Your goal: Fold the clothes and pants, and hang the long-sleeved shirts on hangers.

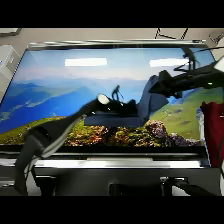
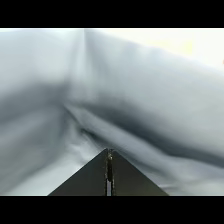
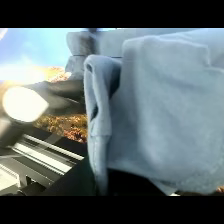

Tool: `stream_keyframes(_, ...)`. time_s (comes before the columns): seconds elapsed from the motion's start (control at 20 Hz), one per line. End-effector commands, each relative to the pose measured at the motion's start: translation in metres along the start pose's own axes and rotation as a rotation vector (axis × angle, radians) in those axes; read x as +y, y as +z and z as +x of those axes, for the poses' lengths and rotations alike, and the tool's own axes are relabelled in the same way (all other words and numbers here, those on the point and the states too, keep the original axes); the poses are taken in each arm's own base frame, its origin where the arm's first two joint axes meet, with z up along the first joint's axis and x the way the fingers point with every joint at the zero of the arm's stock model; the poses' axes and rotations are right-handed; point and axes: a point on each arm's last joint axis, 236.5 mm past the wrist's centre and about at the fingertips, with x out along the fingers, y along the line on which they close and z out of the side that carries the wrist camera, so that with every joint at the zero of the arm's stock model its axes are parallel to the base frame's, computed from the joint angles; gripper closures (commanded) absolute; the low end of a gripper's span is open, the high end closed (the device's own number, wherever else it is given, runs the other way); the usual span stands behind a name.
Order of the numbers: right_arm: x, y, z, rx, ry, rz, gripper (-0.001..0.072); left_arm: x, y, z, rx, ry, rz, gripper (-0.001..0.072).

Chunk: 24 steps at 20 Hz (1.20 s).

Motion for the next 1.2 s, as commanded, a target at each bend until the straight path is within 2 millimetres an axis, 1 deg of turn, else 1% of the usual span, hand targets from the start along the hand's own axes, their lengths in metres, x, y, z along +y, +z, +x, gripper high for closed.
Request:
stream_keyframes(0.0, 0.028, 0.008, 0.06, 0.036, 0.104, -0.017, 0.067, 0.051, 0.068, -0.12, -0.07, 0.237, 0.194, 0.0688)
stream_keyframes(0.05, 0.037, 0.008, 0.083, 0.057, 0.139, -0.005, 0.067, 0.061, 0.088, -0.17, -0.114, 0.306, 0.223, 0.0688)
stream_keyframes(0.1, 0.042, 0.007, 0.109, 0.077, 0.164, 0.016, 0.067, 0.066, 0.104, -0.224, -0.171, 0.365, 0.238, 0.0687)
stream_keyframes(0.15, 0.046, 0.003, 0.14, 0.105, 0.183, 0.041, 0.067, 0.066, 0.115, -0.272, -0.233, 0.405, 0.244, 0.0687)
stream_keyframes(0.2, 0.048, -0.001, 0.17, 0.128, 0.198, 0.074, 0.0669, 0.06, 0.123, -0.32, -0.305, 0.429, 0.253, 0.0686)
stream_keyframes(0.3, 0.053, -0.015, 0.234, 0.181, 0.25, 0.174, 0.0662, 0.038, 0.128, -0.395, -0.439, 0.441, 0.28, 0.0686)
stream_keyframes(0.35, 0.059, -0.025, 0.259, 0.213, 0.294, 0.232, 0.0604, 0.027, 0.126, -0.424, -0.498, 0.447, 0.3, 0.0686)
stream_keyframes(0.4, 0.067, -0.035, 0.279, 0.253, 0.35, 0.291, 0.0457, 0.016, 0.123, -0.446, -0.541, 0.455, 0.327, 0.0686)
stream_keyframes(0.45, 0.073, -0.043, 0.29, 0.285, 0.398, 0.33, 0.0263, 0.007, 0.119, -0.465, -0.581, 0.461, 0.343, 0.0686)
stream_keyframes(0.5, 0.075, -0.044, 0.293, 0.301, 0.436, 0.334, 0.0148, 0.001, 0.116, -0.479, -0.608, 0.467, 0.357, 0.0686)
stream_keyframes(0.55, 0.07, -0.037, 0.287, 0.294, 0.448, 0.325, 0.0146, -0.002, 0.111, -0.49, -0.624, 0.476, 0.365, 0.0686)
stream_keyframes(0.6, 0.065, -0.026, 0.272, 0.282, 0.464, 0.307, 0.0141, -0.002, 0.107, -0.497, -0.626, 0.482, 0.363, 0.0686)
stream_keyframes(0.65, 0.054, -0.01, 0.253, 0.262, 0.469, 0.296, 0.0138, -0.001, 0.102, -0.503, -0.619, 0.495, 0.373, 0.0686)
stream_keyframes(0.7, 0.038, 0.008, 0.228, 0.229, 0.457, 0.283, 0.0139, 0.001, 0.099, -0.506, -0.61, 0.504, 0.379, 0.0686)
stream_keyframes(0.75, 0.015, 0.025, 0.204, 0.193, 0.42, 0.273, 0.0137, 0.004, 0.097, -0.509, -0.606, 0.509, 0.372, 0.0686)
stream_keyframes(0.8, -0.016, 0.039, 0.177, 0.159, 0.342, 0.273, 0.0121, 0.006, 0.096, -0.51, -0.601, 0.514, 0.373, 0.0685)
stream_keyframes(0.85, -0.052, 0.044, 0.154, 0.142, 0.236, 0.283, 0.0065, 0.008, 0.095, -0.51, -0.594, 0.518, 0.375, 0.0685)
stream_keyframes(0.9, -0.096, 0.041, 0.132, 0.141, 0.091, 0.296, 0.0058, 0.008, 0.095, -0.51, -0.591, 0.518, 0.375, 0.0686)
stream_keyframes(0.95, -0.135, 0.031, 0.114, 0.163, -0.051, 0.311, 0.0058, 0.008, 0.095, -0.51, -0.591, 0.517, 0.375, 0.0686)
stream_keyframes(1.0, -0.169, 0.015, 0.103, 0.211, -0.175, 0.336, 0.0058, 0.007, 0.095, -0.509, -0.59, 0.516, 0.376, 0.0686)
stream_keyframes(1.05, -0.186, 0.002, 0.102, 0.25, -0.232, 0.348, 0.0059, 0.006, 0.094, -0.508, -0.587, 0.515, 0.378, 0.0686)
stream_keyframes(1.1, -0.193, -0.007, 0.111, 0.261, -0.232, 0.362, 0.0059, 0.005, 0.094, -0.506, -0.584, 0.512, 0.381, 0.0686)
stream_keyframes(1.15, -0.192, -0.013, 0.125, 0.255, -0.197, 0.367, 0.0059, 0.003, 0.093, -0.503, -0.581, 0.508, 0.383, 0.0686)
